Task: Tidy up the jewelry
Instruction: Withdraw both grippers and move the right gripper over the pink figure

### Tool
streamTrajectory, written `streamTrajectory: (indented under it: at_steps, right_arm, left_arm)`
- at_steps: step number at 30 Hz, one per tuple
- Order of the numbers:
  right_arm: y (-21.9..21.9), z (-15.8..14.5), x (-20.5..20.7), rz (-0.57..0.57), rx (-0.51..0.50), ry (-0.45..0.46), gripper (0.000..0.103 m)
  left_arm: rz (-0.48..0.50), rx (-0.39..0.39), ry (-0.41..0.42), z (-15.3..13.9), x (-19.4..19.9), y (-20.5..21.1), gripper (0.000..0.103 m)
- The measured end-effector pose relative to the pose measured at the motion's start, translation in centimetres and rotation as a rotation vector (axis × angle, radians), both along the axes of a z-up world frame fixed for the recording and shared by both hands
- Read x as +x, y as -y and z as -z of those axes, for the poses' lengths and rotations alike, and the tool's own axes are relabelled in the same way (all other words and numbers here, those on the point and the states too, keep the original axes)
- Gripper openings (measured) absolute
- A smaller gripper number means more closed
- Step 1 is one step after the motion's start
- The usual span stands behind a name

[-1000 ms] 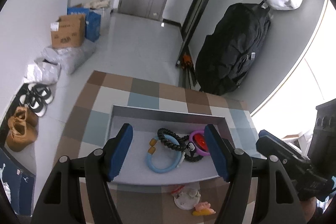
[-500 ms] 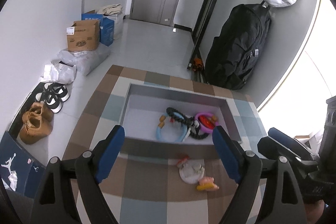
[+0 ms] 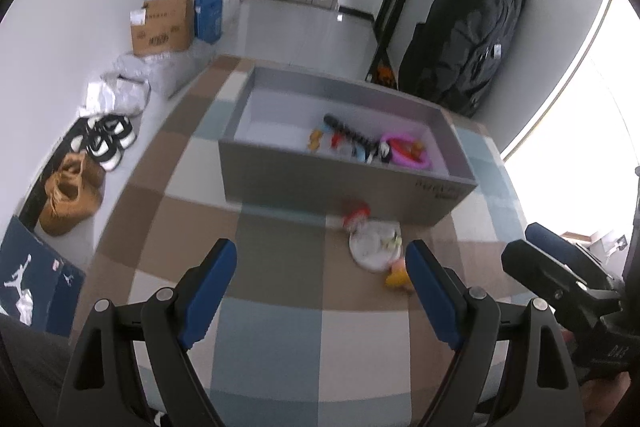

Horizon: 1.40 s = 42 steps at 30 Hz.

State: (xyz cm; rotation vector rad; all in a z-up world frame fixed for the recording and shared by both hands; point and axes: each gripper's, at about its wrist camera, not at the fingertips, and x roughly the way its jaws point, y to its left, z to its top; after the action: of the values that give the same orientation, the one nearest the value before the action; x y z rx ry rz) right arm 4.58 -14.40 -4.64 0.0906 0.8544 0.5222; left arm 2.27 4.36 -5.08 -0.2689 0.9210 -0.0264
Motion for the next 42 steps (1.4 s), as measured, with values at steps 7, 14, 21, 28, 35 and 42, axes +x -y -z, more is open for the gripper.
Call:
streamTrajectory:
  at_steps: [7,14,21,28,35,42]
  right_arm:
    - [-0.7,1.2,0.5,-0.008,-0.047,-0.038,0.103]
    - [-2.1,2.7,0.4,-0.061,-0.092,-0.081,0.103]
    - [-3.2,3.5,0.3,-0.112,-0.082,-0.094,0.102]
    - [-4.9,3.9,-0.2,-0.165,-0.096,-0.087,0.089]
    - [-6.2,4.1,-0.3,-0.193,-0.115,-0.085,0.064]
    - [-6.6,4.3,0.0,-0.175,-0.153,-0.073,0.035]
  left_arm:
    - [0.007,0.01,-0.022,0.3,-0.3,-0.2,0.083]
    - [-0.037,-0.041,-0.026,0.2,-0.2,-1.4,0.084]
    - [-0.064,-0.075,-0.031,0.3,0.1,-2.2,0.084]
    - [-0.087,-0.086,-0.036,0.4,0.2,-2.7,0.084]
    - [-0.109,-0.115,-0.048,0.5,0.3,-3.5,0.084]
    - [-0.117,-0.14,-0.061,0.7,0.5,-3.8,0.084]
